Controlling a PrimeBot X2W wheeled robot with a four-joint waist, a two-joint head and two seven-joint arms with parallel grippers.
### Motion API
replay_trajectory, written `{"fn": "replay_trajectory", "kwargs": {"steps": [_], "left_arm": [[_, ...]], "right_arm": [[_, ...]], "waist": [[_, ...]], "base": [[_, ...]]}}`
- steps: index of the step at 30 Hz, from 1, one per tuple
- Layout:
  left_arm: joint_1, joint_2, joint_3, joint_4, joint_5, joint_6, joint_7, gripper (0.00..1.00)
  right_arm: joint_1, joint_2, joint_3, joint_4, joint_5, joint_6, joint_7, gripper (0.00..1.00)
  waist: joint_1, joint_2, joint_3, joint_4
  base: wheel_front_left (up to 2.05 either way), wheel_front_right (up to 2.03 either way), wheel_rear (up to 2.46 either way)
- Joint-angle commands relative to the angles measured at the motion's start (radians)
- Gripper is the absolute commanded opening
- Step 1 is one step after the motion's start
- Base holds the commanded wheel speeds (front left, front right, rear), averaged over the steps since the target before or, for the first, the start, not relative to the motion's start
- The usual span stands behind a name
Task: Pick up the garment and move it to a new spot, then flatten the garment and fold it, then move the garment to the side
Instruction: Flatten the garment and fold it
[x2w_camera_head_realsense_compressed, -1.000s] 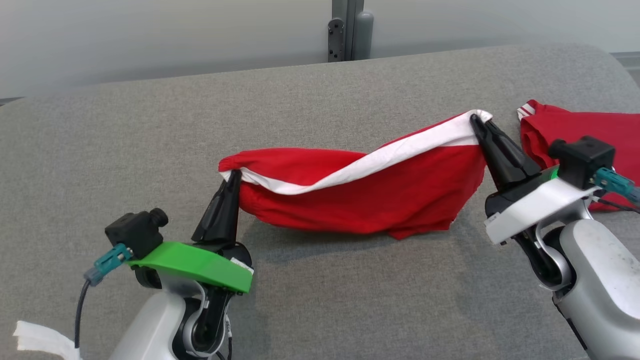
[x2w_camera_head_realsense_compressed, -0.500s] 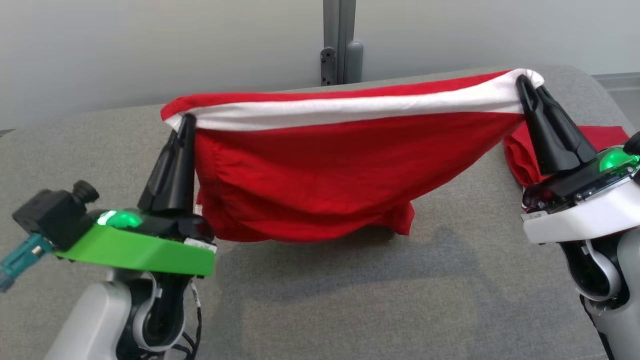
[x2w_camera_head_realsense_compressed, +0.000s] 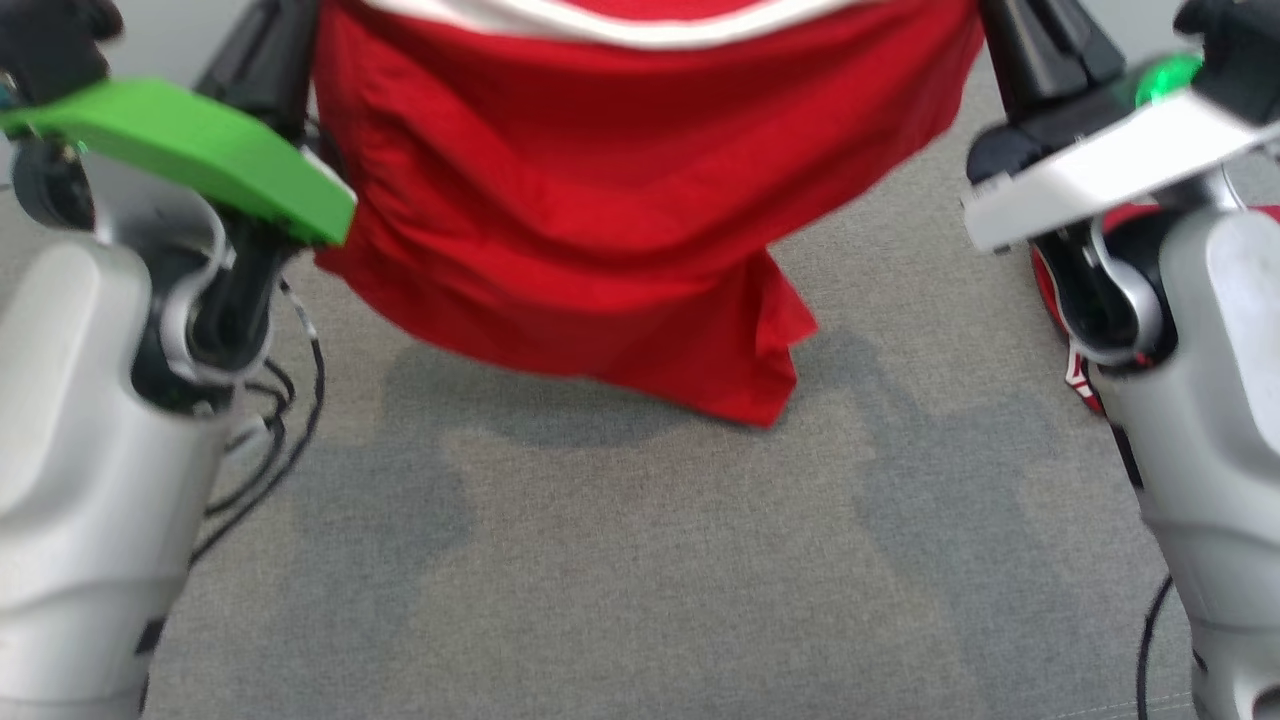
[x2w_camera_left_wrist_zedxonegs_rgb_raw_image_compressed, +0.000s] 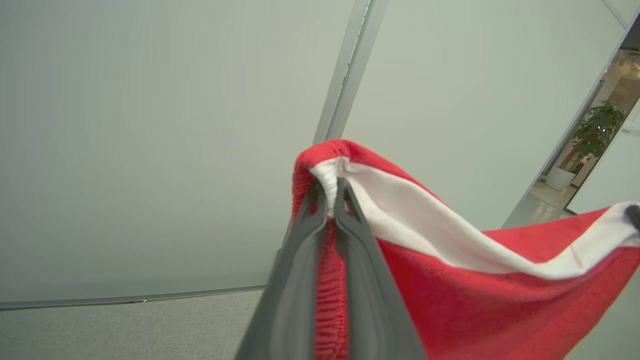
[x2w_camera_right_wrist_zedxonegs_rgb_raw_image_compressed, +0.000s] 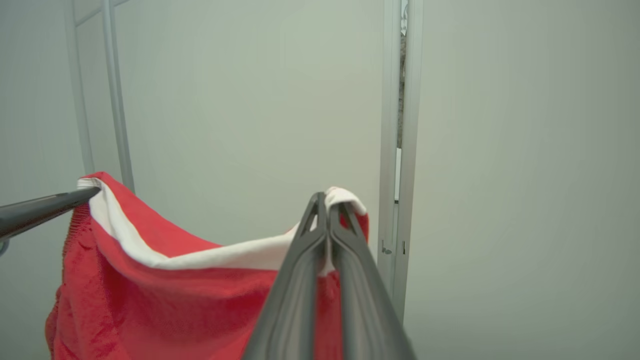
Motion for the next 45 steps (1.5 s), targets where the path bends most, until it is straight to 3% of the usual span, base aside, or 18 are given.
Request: {"fn": "replay_trajectory", "kwargs": {"steps": [1,6,11,17,23,30,36,41,45], "left_arm": [[-0.083,-0.006,0.010,0.056,0.025,-0.008,-0.010,0.00],[-0.342,-0.031,0.035,0.265,0.090,-0.050,-0.117,0.00],[-0.481,-0.048,0.046,0.445,0.115,-0.113,-0.222,0.00],[-0.432,-0.064,0.052,0.643,0.093,-0.166,-0.297,0.00],[-0.340,-0.102,0.048,0.753,0.050,-0.225,-0.345,0.00],[-0.216,-0.101,0.011,0.686,0.019,-0.254,-0.384,0.00],[-0.051,-0.074,-0.003,0.525,-0.008,-0.253,-0.407,0.00],[0.143,-0.064,0.041,0.377,-0.013,-0.253,-0.414,0.00],[0.327,-0.103,0.118,0.238,0.034,-0.238,-0.414,0.00]], "right_arm": [[-0.088,0.024,0.013,0.055,-0.024,0.000,-0.038,0.00],[-0.367,0.123,0.007,0.298,-0.117,0.000,-0.208,0.00],[-0.510,0.192,0.014,0.467,-0.156,0.000,-0.272,0.00],[-0.441,0.206,0.087,0.564,-0.112,0.000,-0.282,0.00],[-0.296,0.207,0.098,0.538,-0.085,0.000,-0.282,0.00],[-0.131,0.166,0.078,0.403,-0.073,0.000,-0.282,0.00],[0.031,0.118,0.052,0.250,-0.053,0.000,-0.282,0.00],[0.183,0.092,0.039,0.132,-0.037,0.000,-0.282,0.00],[0.309,0.077,0.011,0.049,-0.023,0.000,-0.282,0.00]], "waist": [[0.0000,0.0000,0.075,-0.029],[0.0000,0.0000,0.154,-0.076],[0.0000,0.0000,0.246,-0.105],[0.0000,0.0000,0.344,-0.102],[0.0000,0.0000,0.379,-0.076],[0.0000,0.0000,0.346,-0.037],[0.0000,0.0000,0.291,-0.012],[0.0000,0.0000,0.236,-0.004],[0.0000,0.0000,0.183,0.004]], "base": [[0.00,0.00,0.00],[0.00,0.00,0.00],[0.00,0.00,0.00],[0.00,0.00,0.00],[0.00,0.00,0.00],[0.00,0.00,0.00],[0.00,0.00,0.00],[0.00,0.00,0.00],[0.00,0.00,0.00]]}}
